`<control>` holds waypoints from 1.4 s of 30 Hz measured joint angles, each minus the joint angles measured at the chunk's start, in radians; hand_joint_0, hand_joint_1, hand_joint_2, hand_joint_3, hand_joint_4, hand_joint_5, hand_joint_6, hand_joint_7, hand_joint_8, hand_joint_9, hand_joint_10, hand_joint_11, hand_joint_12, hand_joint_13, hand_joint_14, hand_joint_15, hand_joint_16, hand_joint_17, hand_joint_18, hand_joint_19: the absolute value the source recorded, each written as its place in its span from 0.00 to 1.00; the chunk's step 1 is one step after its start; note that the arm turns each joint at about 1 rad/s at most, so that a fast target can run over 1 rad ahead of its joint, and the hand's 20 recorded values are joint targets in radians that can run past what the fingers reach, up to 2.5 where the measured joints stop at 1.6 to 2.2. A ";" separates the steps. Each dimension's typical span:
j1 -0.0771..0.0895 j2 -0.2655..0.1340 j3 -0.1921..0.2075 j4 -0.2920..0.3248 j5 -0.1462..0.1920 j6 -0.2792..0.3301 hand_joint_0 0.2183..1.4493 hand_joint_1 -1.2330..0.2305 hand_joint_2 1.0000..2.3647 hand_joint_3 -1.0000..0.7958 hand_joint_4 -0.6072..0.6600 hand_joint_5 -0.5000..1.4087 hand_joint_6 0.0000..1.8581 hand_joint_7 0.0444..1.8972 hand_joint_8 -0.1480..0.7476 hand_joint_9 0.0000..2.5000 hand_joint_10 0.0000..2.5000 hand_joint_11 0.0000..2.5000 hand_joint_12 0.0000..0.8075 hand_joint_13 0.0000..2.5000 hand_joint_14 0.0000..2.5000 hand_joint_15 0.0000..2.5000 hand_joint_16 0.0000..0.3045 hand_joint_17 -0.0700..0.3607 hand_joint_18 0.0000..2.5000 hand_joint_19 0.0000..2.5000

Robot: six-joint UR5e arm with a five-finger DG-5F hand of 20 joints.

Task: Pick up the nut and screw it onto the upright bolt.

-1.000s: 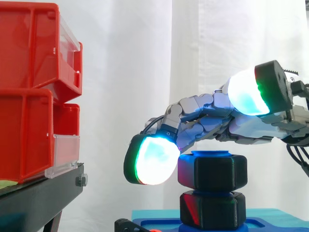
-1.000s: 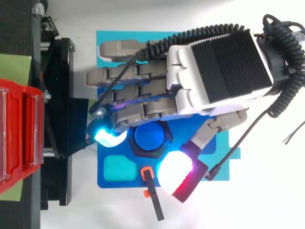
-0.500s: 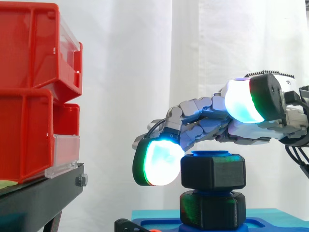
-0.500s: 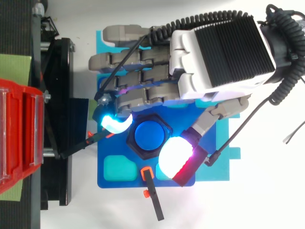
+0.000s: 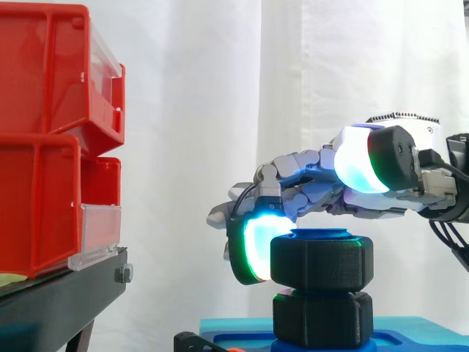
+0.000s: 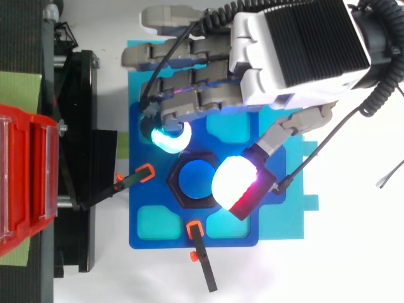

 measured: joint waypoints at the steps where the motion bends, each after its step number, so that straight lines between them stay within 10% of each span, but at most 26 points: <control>1: -0.001 0.000 0.000 0.000 0.000 0.000 0.23 0.75 0.00 0.28 0.61 0.27 0.27 0.72 0.43 0.26 0.00 0.00 0.34 0.10 0.00 0.00 0.10 0.33 0.00 0.00; 9: -0.012 0.000 0.000 -0.004 -0.004 -0.002 0.23 0.74 0.00 0.28 0.59 0.28 0.27 0.76 0.41 0.32 0.00 0.00 0.31 0.13 0.00 0.00 0.09 0.30 0.00 0.00; 22: -0.011 0.000 0.001 0.019 -0.013 -0.002 0.21 0.77 0.00 0.28 0.65 0.19 0.27 0.35 0.39 0.22 0.00 0.00 0.36 0.08 0.00 0.00 0.12 0.35 0.00 0.00; 42: 0.024 0.000 0.001 0.058 -0.022 0.009 0.20 0.78 0.00 0.28 0.64 0.19 0.27 0.34 0.39 0.19 0.00 0.00 0.37 0.06 0.00 0.00 0.13 0.37 0.00 0.00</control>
